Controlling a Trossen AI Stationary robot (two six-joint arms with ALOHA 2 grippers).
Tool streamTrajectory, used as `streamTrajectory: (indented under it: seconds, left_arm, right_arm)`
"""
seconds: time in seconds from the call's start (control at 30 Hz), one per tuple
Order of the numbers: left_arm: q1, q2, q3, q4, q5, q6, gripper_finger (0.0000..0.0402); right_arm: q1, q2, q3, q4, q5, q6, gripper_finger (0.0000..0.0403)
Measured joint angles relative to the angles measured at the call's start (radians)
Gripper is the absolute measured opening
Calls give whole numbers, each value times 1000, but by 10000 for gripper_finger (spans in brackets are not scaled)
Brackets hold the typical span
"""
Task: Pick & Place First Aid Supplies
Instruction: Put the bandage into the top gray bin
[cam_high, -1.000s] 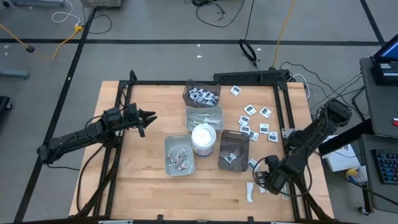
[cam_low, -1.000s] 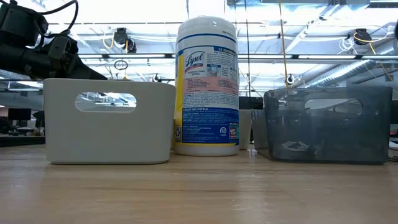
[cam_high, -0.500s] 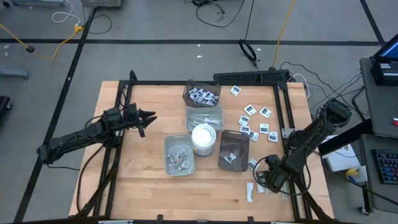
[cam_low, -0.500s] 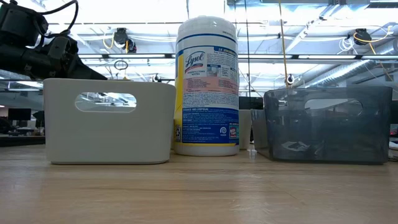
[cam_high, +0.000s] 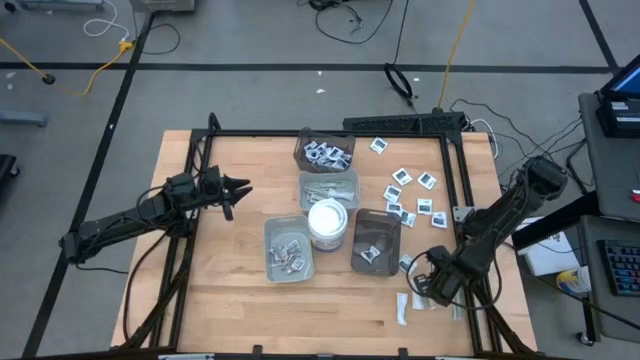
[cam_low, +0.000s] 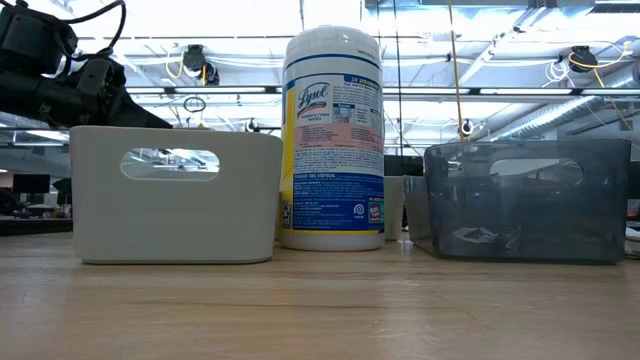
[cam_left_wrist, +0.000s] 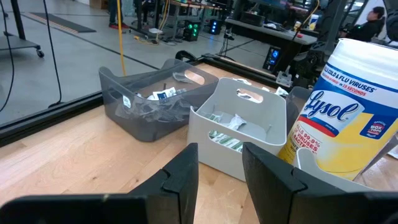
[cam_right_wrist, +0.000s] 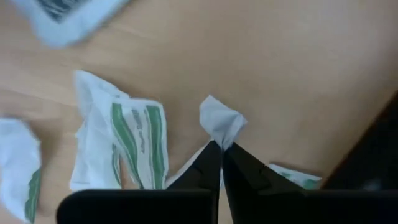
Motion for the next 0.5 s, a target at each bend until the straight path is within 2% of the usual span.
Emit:
streamTrajectory:
  seconds: [0.13, 0.27, 0.5]
  left_arm:
    - [0, 0, 0, 0, 0, 0, 129]
    - [0, 0, 0, 0, 0, 0, 129]
    - [0, 0, 0, 0, 0, 0, 129]
  right_arm:
    - [-34, -60, 52, -128, 1, -91, 4]
    - [-75, -116, 127, -307, 1, -254, 2]
    - [-168, -169, 251, -479, -34, -676, 1]
